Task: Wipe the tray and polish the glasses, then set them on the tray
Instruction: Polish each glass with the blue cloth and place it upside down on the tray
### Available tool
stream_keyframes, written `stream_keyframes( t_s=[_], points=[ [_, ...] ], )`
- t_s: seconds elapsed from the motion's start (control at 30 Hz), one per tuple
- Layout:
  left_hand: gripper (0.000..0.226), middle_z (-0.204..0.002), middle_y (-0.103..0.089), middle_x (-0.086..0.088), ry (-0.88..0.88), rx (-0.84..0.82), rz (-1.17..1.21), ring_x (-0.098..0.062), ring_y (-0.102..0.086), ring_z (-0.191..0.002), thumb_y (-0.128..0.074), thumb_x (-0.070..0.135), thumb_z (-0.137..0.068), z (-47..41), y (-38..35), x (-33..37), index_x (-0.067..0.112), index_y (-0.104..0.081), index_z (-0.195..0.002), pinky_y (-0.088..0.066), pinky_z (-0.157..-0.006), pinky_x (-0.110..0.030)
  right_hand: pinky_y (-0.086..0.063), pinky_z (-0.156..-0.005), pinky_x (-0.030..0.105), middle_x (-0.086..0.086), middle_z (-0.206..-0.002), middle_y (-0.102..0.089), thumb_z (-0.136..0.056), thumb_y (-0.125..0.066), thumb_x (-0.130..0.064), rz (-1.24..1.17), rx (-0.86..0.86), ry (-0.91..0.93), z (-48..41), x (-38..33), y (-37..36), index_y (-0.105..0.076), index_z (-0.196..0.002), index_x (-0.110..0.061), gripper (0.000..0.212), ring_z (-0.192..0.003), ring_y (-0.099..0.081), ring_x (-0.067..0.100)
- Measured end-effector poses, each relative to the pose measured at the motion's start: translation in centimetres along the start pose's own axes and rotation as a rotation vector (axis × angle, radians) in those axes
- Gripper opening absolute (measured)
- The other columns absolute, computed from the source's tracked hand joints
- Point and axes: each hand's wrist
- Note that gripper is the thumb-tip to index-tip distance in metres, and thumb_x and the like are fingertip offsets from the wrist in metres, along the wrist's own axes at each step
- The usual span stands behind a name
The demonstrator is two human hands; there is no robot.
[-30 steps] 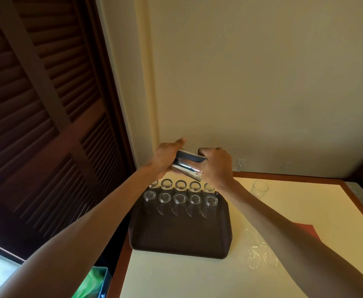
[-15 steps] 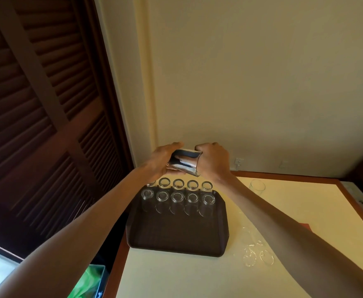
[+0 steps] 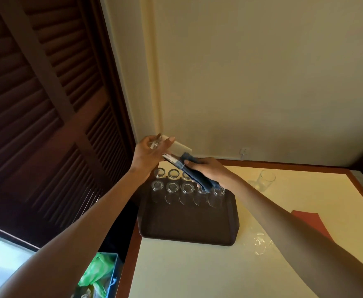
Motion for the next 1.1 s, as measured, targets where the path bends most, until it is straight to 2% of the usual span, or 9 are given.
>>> stream_keyframes(
  t_s=[0.1, 0.17, 0.27, 0.37, 0.5, 0.63, 0.7, 0.9, 1.1],
  points=[
    [0.067, -0.104, -0.078, -0.002, -0.027, 0.026, -0.041, -0.018, -0.077, -0.096, -0.089, 0.057, -0.067, -0.4, 1.9, -1.4, 0.016, -0.070, -0.117, -0.064, -0.085, -0.043, -0.056, -0.065, 0.035, 0.010, -0.085, -0.074, -0.091, -0.070, -0.044, -0.082, 0.113, 0.001, -0.6, 2.2, -0.6, -0.073, -0.107, -0.010, 0.038, -0.069, -0.070, 0.023],
    [0.056, -0.098, -0.077, 0.008, -0.047, 0.030, -0.110, -0.014, -0.075, -0.099, -0.088, 0.058, -0.068, -0.8, 3.4, -3.0, 0.026, -0.071, -0.111, -0.061, -0.092, -0.045, -0.056, -0.060, 0.035, 0.013, -0.085, -0.072, -0.093, -0.067, -0.042, -0.219, 0.193, -0.033, -0.9, 3.4, -1.6, -0.070, -0.110, -0.006, 0.040, -0.066, -0.068, 0.024],
    [0.043, -0.098, -0.075, 0.015, -0.055, 0.009, -0.239, -0.006, -0.071, -0.100, -0.089, 0.052, -0.073, -0.8, 4.8, -5.5, 0.035, -0.069, -0.108, -0.059, -0.093, -0.034, -0.056, -0.057, 0.037, 0.015, -0.082, -0.068, -0.098, -0.061, -0.036, -0.367, 0.243, -0.063, -1.3, 5.3, -2.7, -0.064, -0.117, 0.000, 0.042, -0.064, -0.065, 0.028],
    [0.048, -0.106, -0.072, 0.013, -0.052, -0.046, -0.392, 0.000, -0.068, -0.097, -0.091, 0.044, -0.075, -0.6, 5.4, -7.9, 0.031, -0.068, -0.115, -0.053, -0.081, -0.013, -0.060, -0.080, 0.049, 0.013, -0.098, -0.073, -0.098, -0.062, -0.038, -0.454, 0.306, -0.113, -2.2, 6.8, -3.6, -0.064, -0.120, -0.009, 0.036, -0.084, -0.071, 0.030],
    [0.060, -0.112, -0.060, 0.006, -0.119, -0.117, -0.627, -0.007, -0.060, -0.098, -0.094, 0.035, -0.073, -0.3, 5.9, -12.6, 0.021, -0.066, -0.124, -0.045, -0.077, -0.010, -0.052, -0.096, 0.060, 0.013, -0.109, -0.074, -0.095, -0.066, -0.036, -0.536, 0.362, -0.170, -3.3, 9.0, -4.9, -0.063, -0.123, -0.013, 0.036, -0.102, -0.071, 0.034],
    [0.062, -0.118, -0.059, 0.006, -0.117, -0.181, -0.695, -0.016, -0.060, -0.109, -0.096, 0.030, -0.068, -0.5, 6.4, -17.9, 0.029, -0.066, -0.123, -0.055, -0.095, -0.038, -0.050, -0.101, 0.058, 0.015, -0.121, -0.069, -0.091, -0.069, -0.043, -0.513, 0.390, -0.165, -4.5, 11.7, -6.1, -0.059, -0.130, -0.016, 0.049, -0.111, -0.067, 0.034],
    [0.066, -0.123, -0.060, 0.004, -0.104, -0.190, -0.726, -0.021, -0.057, -0.115, -0.096, 0.030, -0.069, -0.8, 6.2, -19.8, 0.029, -0.065, -0.127, -0.053, -0.098, -0.044, -0.051, -0.101, 0.056, 0.015, -0.120, -0.069, -0.094, -0.066, -0.041, -0.483, 0.389, -0.175, -4.4, 12.4, -6.7, -0.060, -0.126, -0.014, 0.042, -0.110, -0.067, 0.034],
    [0.071, -0.130, -0.059, 0.000, -0.058, -0.176, -0.769, -0.020, -0.050, -0.121, -0.095, 0.022, -0.071, -1.2, 5.8, -23.2, 0.019, -0.060, -0.133, -0.049, -0.097, -0.034, -0.053, -0.092, 0.048, 0.012, -0.110, -0.071, -0.097, -0.064, -0.033, -0.454, 0.406, -0.182, -4.4, 14.2, -7.8, -0.067, -0.106, -0.019, 0.018, -0.099, -0.068, 0.025],
    [0.069, -0.135, -0.058, -0.007, -0.060, -0.222, -0.845, -0.026, -0.050, -0.125, -0.092, 0.017, -0.075, -1.3, 5.5, -24.9, 0.013, -0.059, -0.135, -0.040, -0.094, -0.026, -0.053, -0.095, 0.043, 0.005, -0.108, -0.073, -0.088, -0.075, -0.033, -0.433, 0.457, -0.193, -5.0, 14.8, -8.3, -0.074, -0.102, -0.023, 0.018, -0.108, -0.066, 0.023]
  ],
)
Point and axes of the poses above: each hand's wrist, its own z-axis away from the middle knuckle, its own y-axis out of the back of the hand, x = y × z
